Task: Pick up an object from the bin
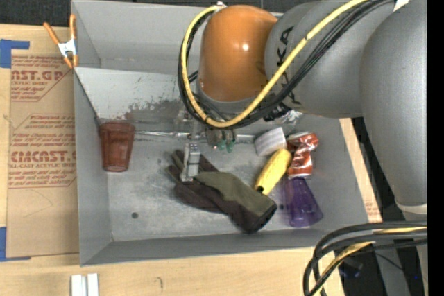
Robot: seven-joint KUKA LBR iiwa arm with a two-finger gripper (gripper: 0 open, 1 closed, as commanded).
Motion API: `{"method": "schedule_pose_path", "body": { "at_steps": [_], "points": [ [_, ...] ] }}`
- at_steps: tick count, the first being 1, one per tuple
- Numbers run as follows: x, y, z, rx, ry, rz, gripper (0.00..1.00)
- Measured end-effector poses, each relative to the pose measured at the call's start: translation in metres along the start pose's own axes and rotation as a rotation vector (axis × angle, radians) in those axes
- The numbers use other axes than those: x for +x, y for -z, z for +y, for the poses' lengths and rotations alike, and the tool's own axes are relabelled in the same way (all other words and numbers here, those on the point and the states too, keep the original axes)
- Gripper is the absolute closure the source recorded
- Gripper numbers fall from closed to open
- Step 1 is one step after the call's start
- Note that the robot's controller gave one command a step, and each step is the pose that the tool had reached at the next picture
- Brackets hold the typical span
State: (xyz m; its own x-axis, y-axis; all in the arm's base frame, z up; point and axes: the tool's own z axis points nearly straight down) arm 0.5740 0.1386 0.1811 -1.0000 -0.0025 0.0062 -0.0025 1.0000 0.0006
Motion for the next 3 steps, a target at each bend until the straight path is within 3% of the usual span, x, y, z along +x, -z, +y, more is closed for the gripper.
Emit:
{"method": "schedule_pose_path", "body": {
  "at_steps": [1, 2, 3],
  "points": [
    [-0.002, 0.005, -0.001, -0.001, -0.002, -0.008, 0.0],
    [0.036, -0.069, -0.045, -0.002, -0.087, -0.01, 0.0],
    [0.045, -0.111, -0.061, 0.0, -0.102, -0.005, 0.0]
  ]
}}
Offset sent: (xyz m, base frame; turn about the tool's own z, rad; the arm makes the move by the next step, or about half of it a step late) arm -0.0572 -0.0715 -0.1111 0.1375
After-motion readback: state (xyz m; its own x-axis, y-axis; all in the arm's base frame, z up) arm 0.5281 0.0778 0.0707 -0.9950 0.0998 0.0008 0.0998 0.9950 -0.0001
